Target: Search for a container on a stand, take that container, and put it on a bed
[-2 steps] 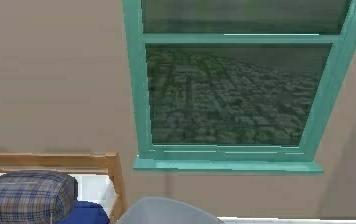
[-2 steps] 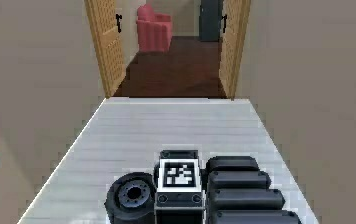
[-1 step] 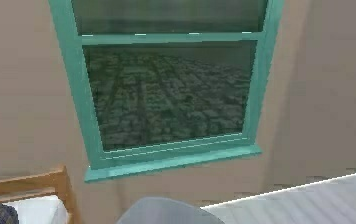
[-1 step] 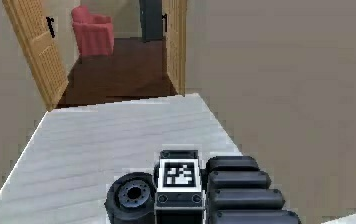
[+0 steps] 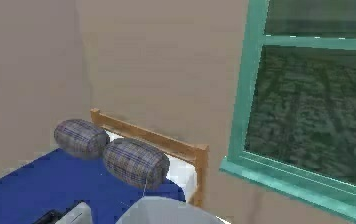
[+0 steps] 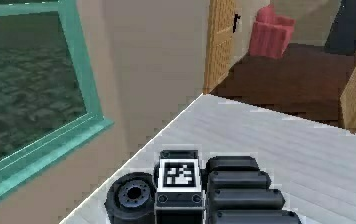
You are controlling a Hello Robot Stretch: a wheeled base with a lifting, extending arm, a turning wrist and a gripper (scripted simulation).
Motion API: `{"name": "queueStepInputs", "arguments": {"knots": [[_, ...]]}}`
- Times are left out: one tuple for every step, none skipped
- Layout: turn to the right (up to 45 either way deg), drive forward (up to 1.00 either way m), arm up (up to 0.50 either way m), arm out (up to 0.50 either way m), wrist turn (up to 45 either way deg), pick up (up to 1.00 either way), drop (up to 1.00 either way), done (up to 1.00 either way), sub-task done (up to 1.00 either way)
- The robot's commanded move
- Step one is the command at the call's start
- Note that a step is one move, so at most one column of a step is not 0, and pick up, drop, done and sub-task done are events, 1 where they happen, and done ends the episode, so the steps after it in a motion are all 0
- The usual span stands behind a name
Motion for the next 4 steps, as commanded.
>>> {"name": "queueStepInputs", "arguments": {"knots": [[-45.0, 0.00, 0.00, 0.00, 0.0, 0.00, 0.00, 0.00, 0.00], [-21.0, 0.00, 0.00, 0.00, 0.0, 0.00, 0.00, 0.00, 0.00], [-45.0, 0.00, 0.00, 0.00, 0.0, 0.00, 0.00, 0.00, 0.00], [-27.0, 0.00, 0.00, 0.00, 0.0, 0.00, 0.00, 0.00, 0.00]]}}
